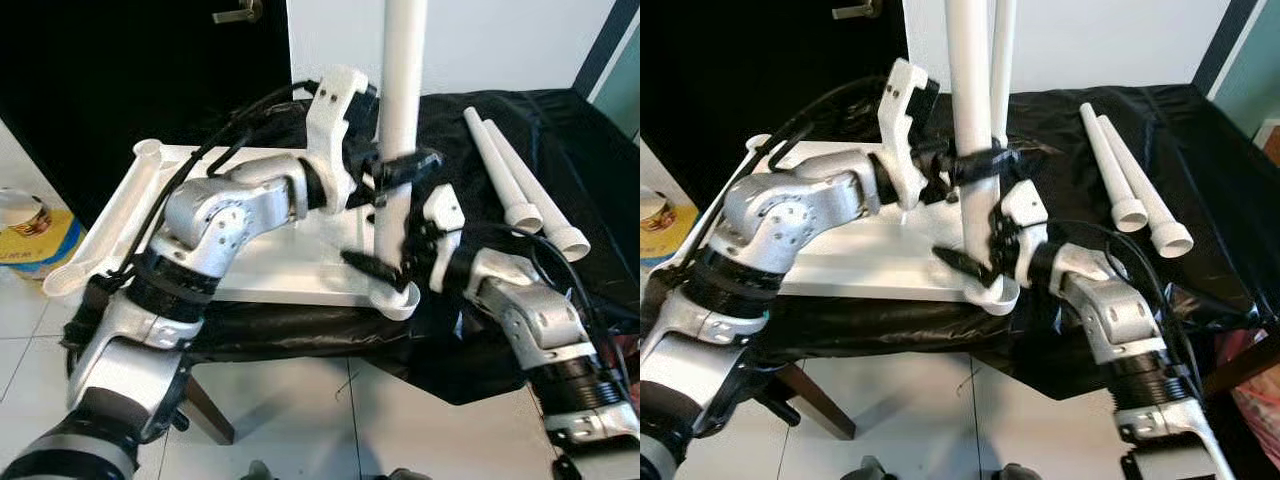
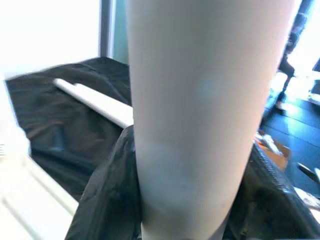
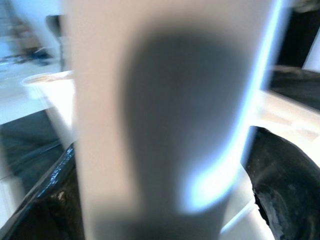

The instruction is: Building children table

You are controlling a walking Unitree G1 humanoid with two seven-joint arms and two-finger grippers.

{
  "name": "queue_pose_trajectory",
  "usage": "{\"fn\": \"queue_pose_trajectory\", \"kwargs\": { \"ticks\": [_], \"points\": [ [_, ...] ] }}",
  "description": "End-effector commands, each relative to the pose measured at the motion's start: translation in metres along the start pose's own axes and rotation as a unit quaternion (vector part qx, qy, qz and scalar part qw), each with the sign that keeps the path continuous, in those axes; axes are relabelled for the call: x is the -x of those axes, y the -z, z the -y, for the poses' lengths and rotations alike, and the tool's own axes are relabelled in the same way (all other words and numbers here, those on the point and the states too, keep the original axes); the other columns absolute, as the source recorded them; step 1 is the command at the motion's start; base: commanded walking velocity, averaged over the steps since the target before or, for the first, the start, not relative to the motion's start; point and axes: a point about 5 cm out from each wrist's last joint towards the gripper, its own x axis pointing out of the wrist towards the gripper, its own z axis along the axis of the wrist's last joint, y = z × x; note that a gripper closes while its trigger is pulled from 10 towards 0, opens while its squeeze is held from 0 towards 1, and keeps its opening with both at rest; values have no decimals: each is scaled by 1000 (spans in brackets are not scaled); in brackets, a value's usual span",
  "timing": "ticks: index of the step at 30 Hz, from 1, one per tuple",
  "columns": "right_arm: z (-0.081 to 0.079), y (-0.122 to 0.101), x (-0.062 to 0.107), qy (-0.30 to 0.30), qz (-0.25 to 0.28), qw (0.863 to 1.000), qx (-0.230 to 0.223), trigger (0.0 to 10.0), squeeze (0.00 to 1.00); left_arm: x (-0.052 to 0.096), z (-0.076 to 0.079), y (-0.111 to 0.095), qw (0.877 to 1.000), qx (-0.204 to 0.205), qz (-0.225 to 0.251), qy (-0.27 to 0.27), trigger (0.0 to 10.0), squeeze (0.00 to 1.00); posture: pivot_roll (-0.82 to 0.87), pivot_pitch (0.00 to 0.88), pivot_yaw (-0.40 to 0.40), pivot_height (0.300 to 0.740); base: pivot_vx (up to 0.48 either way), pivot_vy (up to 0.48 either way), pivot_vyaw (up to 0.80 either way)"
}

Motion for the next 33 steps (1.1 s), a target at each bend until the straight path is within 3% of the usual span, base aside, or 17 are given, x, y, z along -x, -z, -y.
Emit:
{"fn": "queue_pose_trajectory", "kwargs": {
  "ticks": [1, 11, 15, 18, 20, 23, 31, 32, 33],
  "points": [
    [3, 0, -5, 46, 3, 999, -1, 10000, 0, -6, 0, -11, 999, -21, 18, -21, 10000, 0, -50, 25, 11, 740, 0, 0, 0],
    [-2, -3, -21, 142, 26, 989, -11, 10000, 0, -22, -3, -23, 993, -63, 40, -96, 10000, 0, -53, 15, 14, 740, 0, 0, 0],
    [-4, -5, -31, 205, 32, 978, -3, 10000, 0, -33, 3, -28, 986, -72, 68, -133, 10000, 0, -52, 8, 11, 740, 0, 0, 0],
    [-3, -6, -35, 249, 34, 968, 2, 10000, 0, -39, 12, -29, 985, -77, 85, -132, 10000, 0, -53, 2, 15, 740, 0, 0, 0],
    [-3, -6, -35, 249, 34, 968, 2, 10000, 0, -39, 12, -29, 985, -77, 85, -132, 10000, 0, -53, 2, 15, 740, 0, 0, 0],
    [0, -11, -41, 300, 45, 953, 13, 10000, 0, -47, 22, -23, 984, -98, 83, -122, 10000, 0, -53, 0, 22, 740, 0, 0, 0],
    [2, -13, -41, 315, 47, 947, 39, 10000, 0, -51, 26, -22, 984, -105, 82, -118, 10000, 0, -51, 0, 22, 740, 0, 0, 0],
    [2, -12, -41, 317, 45, 946, 45, 5294, 0, -52, 26, -22, 984, -107, 82, -119, 10000, 0, -51, 0, 21, 740, 0, 0, 0],
    [2, -12, -41, 317, 45, 946, 45, 5294, 0, -52, 26, -22, 984, -107, 82, -119, 10000, 0, -51, 0, 21, 740, 0, 0, 0]
  ]
}}
